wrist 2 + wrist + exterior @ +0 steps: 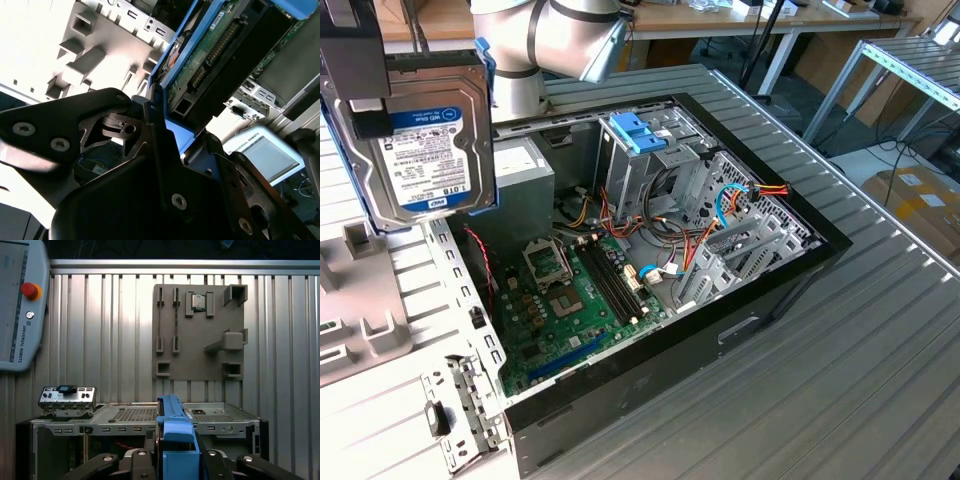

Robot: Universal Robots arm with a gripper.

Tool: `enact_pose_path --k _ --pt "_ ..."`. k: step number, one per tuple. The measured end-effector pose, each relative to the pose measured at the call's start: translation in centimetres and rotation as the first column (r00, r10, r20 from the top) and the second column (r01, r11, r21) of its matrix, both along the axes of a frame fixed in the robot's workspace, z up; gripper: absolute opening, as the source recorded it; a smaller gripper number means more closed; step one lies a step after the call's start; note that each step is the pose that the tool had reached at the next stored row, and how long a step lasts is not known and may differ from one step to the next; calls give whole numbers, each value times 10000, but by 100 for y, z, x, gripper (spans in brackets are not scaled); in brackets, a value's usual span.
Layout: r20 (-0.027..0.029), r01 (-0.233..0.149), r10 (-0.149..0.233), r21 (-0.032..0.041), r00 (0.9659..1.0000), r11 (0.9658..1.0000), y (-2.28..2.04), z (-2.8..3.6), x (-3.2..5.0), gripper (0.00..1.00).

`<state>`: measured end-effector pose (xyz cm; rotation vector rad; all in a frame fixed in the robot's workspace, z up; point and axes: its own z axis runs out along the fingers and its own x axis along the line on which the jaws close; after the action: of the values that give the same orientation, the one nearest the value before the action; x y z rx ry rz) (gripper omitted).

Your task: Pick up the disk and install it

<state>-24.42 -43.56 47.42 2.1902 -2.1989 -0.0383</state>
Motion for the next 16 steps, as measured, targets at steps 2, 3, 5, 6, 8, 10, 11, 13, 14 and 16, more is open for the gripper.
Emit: enact_pose_path --k 2,3,5,6,8,10,11,13,14,16 --pt "0 0 0 0 10000 10000 -13 0 0 37" --pt "0 0 0 0 10000 10000 -18 0 0 37" --pt "0 0 0 0 10000 10000 -28 0 0 37" --pt "0 0 0 0 10000 10000 -35 0 0 37" --pt "0 -1 1 0 10000 10000 -48 0 0 37" --pt "0 0 0 0 10000 10000 -57 0 0 37" --pt "0 0 0 0 10000 10000 -62 0 0 37" --pt "0 0 0 0 10000 10000 -82 0 0 37" --pt "0 0 0 0 10000 10000 -91 0 0 37" --pt "0 0 0 0 10000 10000 -106 0 0 37"
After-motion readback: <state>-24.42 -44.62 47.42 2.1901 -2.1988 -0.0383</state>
